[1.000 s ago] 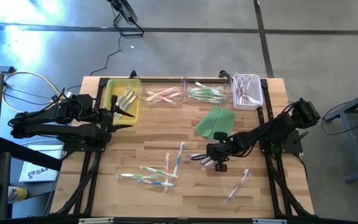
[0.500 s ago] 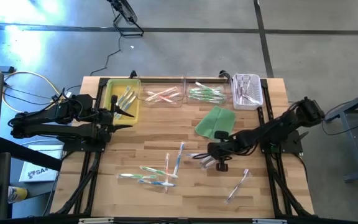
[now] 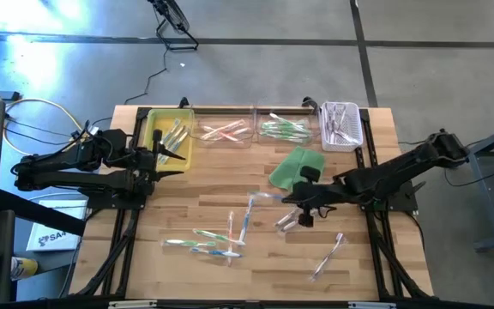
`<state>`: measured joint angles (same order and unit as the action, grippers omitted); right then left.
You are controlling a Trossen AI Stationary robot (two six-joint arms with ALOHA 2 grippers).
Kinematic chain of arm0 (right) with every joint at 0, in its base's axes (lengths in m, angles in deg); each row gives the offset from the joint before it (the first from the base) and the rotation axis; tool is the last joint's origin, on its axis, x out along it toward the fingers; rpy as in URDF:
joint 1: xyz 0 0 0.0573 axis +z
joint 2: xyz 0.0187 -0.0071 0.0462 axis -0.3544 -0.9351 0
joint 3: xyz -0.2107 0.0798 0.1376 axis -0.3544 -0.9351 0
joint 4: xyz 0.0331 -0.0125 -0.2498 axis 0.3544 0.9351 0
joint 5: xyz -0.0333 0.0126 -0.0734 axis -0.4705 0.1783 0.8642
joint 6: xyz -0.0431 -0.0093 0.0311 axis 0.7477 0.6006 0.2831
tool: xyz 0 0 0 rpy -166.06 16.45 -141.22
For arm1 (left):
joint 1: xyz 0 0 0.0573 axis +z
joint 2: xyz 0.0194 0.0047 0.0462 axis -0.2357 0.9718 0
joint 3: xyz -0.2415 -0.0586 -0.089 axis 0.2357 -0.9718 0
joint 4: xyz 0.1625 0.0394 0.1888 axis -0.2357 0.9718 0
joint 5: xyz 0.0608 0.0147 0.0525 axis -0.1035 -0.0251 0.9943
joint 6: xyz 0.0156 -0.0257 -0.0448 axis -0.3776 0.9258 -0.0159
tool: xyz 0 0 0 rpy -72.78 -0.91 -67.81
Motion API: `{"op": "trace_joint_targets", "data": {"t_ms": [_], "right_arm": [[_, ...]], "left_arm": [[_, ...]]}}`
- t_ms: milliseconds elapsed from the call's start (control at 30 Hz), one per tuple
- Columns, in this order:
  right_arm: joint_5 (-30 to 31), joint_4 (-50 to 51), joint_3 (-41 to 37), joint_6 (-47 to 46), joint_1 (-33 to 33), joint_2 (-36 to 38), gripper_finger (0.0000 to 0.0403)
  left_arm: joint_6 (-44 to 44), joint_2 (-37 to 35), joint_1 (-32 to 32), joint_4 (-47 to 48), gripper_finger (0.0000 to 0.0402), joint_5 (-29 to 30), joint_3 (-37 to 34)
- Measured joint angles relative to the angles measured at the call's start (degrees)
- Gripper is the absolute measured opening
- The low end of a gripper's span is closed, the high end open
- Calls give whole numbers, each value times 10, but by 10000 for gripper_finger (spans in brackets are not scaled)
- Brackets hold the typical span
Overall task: Pick & Place Toothbrushes
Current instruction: Put the blue toothbrush into the yellow bin
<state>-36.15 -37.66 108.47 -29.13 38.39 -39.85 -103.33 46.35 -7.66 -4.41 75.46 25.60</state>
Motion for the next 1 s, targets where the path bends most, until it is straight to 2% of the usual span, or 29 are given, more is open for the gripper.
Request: {"op": "trace_joint_targets", "data": {"t_ms": [233,467,567,767,1000], "right_arm": [[48,-170,0,123,0,-2,5],[120,-255,0,194,-1,-4,5],[120,-278,0,209,0,-4,5],[130,-291,0,214,0,-4,5],[141,-330,0,246,0,-4,5]], "left_arm": [[85,41,0,-67,171,36,0],[171,150,0,-120,171,33,0],[169,210,0,-199,171,-8,0],[142,334,0,-448,170,-97,0],[179,434,0,-627,170,-97,0]]}}
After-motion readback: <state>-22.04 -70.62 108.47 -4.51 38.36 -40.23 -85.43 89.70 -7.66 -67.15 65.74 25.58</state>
